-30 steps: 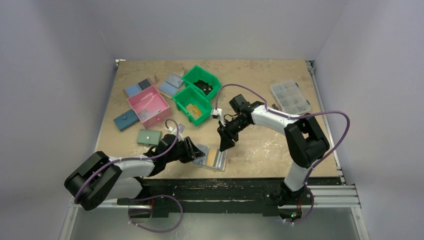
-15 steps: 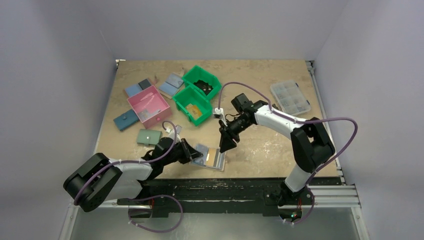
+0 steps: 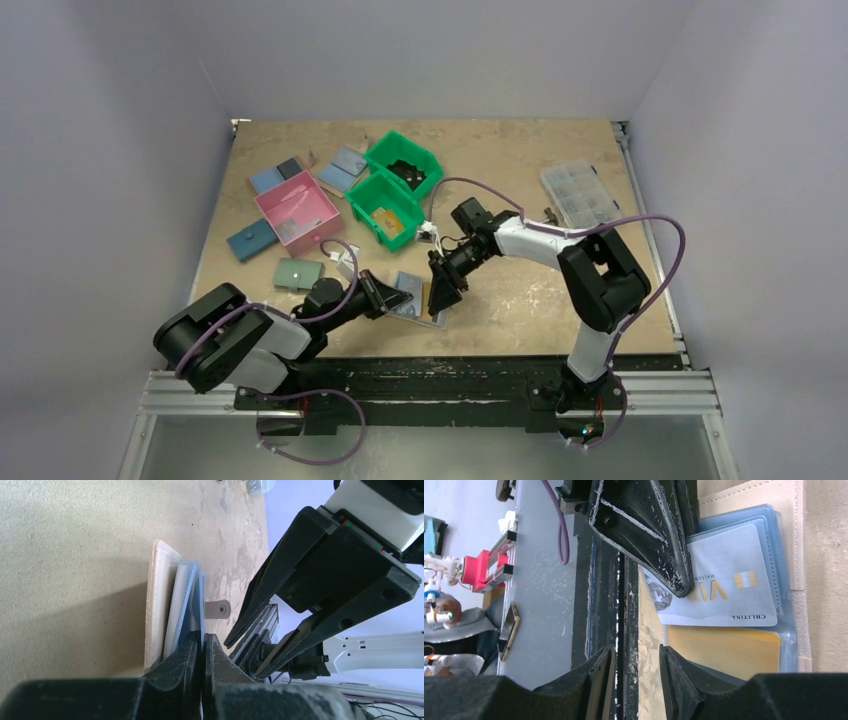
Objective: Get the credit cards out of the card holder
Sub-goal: Remove the credit card from the card holder.
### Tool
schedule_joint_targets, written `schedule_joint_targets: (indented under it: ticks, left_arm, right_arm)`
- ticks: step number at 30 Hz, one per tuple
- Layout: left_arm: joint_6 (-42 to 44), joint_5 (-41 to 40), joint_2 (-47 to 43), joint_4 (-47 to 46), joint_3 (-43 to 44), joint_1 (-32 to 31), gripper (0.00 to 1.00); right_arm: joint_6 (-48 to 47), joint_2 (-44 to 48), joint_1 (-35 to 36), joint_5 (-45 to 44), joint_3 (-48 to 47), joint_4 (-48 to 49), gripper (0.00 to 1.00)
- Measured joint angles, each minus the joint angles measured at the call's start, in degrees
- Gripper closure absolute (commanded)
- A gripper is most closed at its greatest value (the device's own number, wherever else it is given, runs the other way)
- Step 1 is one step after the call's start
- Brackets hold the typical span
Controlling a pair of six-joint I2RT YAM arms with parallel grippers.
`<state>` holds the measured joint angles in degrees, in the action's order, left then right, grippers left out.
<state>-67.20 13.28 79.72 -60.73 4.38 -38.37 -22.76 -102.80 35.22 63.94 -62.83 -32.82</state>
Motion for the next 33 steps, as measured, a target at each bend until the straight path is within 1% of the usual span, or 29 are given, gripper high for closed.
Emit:
schedule_joint_targets:
  ticks: [9, 13, 19, 23, 33]
  left_arm:
    - [-3.9, 0.0, 9.5, -14.4, -1.0, 0.0, 1.00]
    - [-5.6, -0.2, 13.0, -19.0, -1.5, 0.0, 1.00]
    - [-8.1, -1.6, 18.6, -20.9, -1.9, -1.1, 1.00]
    - [-9.2, -2.4, 21.4, -20.9, -1.1, -2.8, 1.00]
    - [-9.8, -4.7, 21.6, -21.5, 0.0, -3.8, 1.00]
  right_arm:
    - [7.3, -0.2, -0.4, -0.2, 0.8, 5.2, 0.51]
    - [10.1, -0.3, -1.7, -0.1, 1.5, 7.2, 0.50]
    - [14.3, -0.3, -5.1, 0.3, 3.6, 10.4, 0.50]
    - [15.6, -0.7, -5.7, 0.6, 3.7, 11.5, 0.50]
    - [19.9, -3.0, -6.1, -1.4, 4.5, 14.0, 0.50]
